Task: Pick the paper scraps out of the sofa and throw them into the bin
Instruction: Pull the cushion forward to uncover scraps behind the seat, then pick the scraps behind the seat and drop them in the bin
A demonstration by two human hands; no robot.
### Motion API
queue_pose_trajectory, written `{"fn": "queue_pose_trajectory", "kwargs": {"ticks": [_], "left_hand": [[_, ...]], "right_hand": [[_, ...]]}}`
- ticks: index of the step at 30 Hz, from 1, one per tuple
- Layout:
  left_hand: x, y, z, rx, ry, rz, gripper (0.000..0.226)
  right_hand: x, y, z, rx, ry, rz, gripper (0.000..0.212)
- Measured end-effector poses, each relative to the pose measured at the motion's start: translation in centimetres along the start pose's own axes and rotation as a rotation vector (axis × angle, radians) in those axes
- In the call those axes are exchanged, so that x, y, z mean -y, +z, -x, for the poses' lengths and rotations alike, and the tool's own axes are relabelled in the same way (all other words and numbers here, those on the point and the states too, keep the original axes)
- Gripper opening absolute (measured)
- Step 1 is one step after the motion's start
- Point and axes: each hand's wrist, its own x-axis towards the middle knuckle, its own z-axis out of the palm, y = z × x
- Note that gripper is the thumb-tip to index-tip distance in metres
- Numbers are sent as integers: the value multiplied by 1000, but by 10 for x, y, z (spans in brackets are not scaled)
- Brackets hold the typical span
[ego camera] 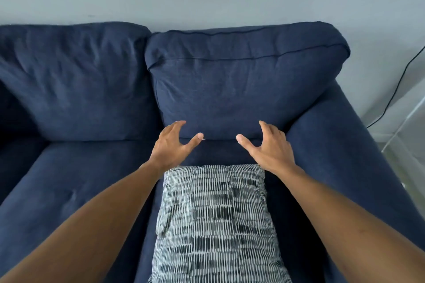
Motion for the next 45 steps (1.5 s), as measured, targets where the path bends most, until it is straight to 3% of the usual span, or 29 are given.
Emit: {"fn": "queue_pose_trajectory", "kwargs": {"ticks": [19, 28, 33, 45], "left_hand": [[-14, 31, -23, 17, -31, 23, 86], [19, 94, -58, 62, -123, 8, 94], [42, 126, -89, 79, -143, -11, 72], [110, 175, -166, 116, -150, -122, 82]], "right_hand": [[-27, 10, -29, 55, -5, 11, 101], [-68, 68, -55, 131, 63, 21, 100], [-85, 106, -79, 169, 102, 3, 99], [-100, 194, -151, 192, 169, -32, 91]]}}
